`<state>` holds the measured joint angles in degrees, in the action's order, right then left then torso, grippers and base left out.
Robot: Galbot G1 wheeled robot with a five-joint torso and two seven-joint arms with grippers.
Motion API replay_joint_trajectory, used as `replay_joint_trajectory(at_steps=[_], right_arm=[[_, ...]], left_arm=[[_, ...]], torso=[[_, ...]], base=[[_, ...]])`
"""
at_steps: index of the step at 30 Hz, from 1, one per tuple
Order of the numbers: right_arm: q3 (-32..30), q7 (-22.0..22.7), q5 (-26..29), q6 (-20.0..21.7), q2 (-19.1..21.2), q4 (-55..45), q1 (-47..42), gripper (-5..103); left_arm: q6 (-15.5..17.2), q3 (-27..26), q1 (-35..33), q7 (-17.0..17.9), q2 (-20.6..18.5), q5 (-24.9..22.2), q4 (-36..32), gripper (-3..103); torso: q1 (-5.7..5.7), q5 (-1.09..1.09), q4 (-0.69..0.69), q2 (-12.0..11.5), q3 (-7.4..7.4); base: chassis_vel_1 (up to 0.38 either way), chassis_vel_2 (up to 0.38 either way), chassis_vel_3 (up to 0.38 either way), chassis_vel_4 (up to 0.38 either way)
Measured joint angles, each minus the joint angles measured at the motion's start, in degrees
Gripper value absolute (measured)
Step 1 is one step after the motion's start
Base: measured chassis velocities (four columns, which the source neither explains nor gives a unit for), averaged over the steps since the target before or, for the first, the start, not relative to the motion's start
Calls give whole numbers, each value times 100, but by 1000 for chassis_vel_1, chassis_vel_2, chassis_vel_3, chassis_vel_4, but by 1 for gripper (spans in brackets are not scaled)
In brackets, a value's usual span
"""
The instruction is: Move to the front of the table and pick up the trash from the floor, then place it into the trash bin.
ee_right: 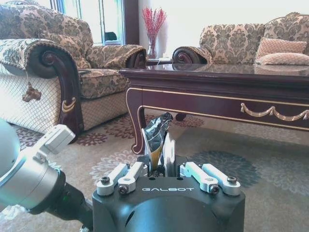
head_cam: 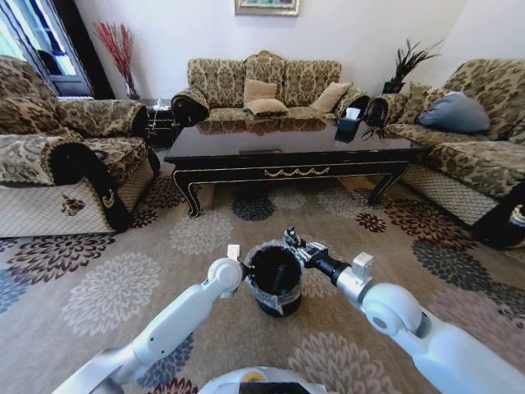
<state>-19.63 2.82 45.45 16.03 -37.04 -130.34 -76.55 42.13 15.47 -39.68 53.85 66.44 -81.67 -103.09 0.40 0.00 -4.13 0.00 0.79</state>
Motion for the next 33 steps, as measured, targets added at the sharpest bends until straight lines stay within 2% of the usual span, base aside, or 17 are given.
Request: replay_joint_trajectory(at_steps=[4, 5, 7, 8, 10, 11, 13, 16, 17, 19, 23, 25, 27, 28, 33], right_arm=[[-46, -37, 25, 38, -20, -35, -115, 24], [-53, -43, 55, 64, -33, -53, -146, 21], [-55, -43, 59, 95, -73, -65, -186, 29], [-55, -43, 59, 95, -73, -65, -186, 29], [-55, -42, 51, 112, -105, -62, -219, 40], [-55, -41, 56, 115, -115, -59, -230, 40], [-54, -37, 87, 133, -151, -58, -268, 51], [-43, -32, 93, 145, -178, -58, -288, 56], [-27, -25, 93, 151, -197, -57, -293, 67], [-9, -16, 94, 156, -212, -50, -290, 67], [23, 18, 118, 158, -238, 2, -195, 88], [27, 24, 125, 158, -236, 22, -169, 88], [30, 32, 146, 157, -224, 76, -101, 97], [31, 33, 156, 150, -218, 123, -49, 99], [47, 36, 182, 84, -235, 404, 134, 100]], left_arm=[[0, 1, -74, 2, -10, 12, -55, 0], [0, -10, -114, 2, -15, 19, -72, 0], [1, -67, -211, 4, -23, 39, -108, 0], [1, -67, -211, 4, -23, 39, -108, 0], [0, -106, -291, 5, -69, 65, -137, 0], [0, -115, -304, 5, -81, 67, -146, 0], [1, -153, -332, 5, -117, 65, -167, 0], [1, -187, -342, 7, -136, 66, -174, 0], [1, -207, -346, 6, -155, 64, -181, 0], [1, -224, -352, 6, -178, 59, -194, 0], [1, -371, -396, 3, -293, 23, -276, 0], [1, -427, -412, -2, -338, 12, -291, 0], [1, -590, -470, -13, -436, -29, -322, 0], [1, -710, -520, -28, -506, -53, -347, 0], [1, -1210, -782, -90, -809, -130, -467, 0]], torso=[[0, 0, 0, 0, 0], [0, 0, 0, 0, 0], [0, -1, 0, 0, 0], [0, -1, 0, 0, 0], [0, -1, 0, 0, 0], [0, -1, 1, 0, 0], [0, -1, 0, 0, 0], [0, -1, 0, 0, 0], [0, -1, 0, 0, 0], [0, -1, 0, 0, 0], [0, -2, 0, 0, 0], [0, -1, 0, 0, 0], [0, -2, 0, 0, 0], [0, -2, 0, 0, 0], [0, -2, 0, 0, 0]], base=[[0, 0, 0, 0], [0, 0, 0, 0], [0, 0, 0, 0], [0, 0, 0, 0], [0, 0, 0, 0], [0, 0, 0, 0], [0, 0, 0, 0], [0, 0, 0, 0], [0, 0, 0, 0], [0, 0, 0, 0], [0, 0, 0, 0], [0, 0, 0, 0], [0, 0, 0, 0], [0, 0, 0, 0], [0, 0, 0, 0]])
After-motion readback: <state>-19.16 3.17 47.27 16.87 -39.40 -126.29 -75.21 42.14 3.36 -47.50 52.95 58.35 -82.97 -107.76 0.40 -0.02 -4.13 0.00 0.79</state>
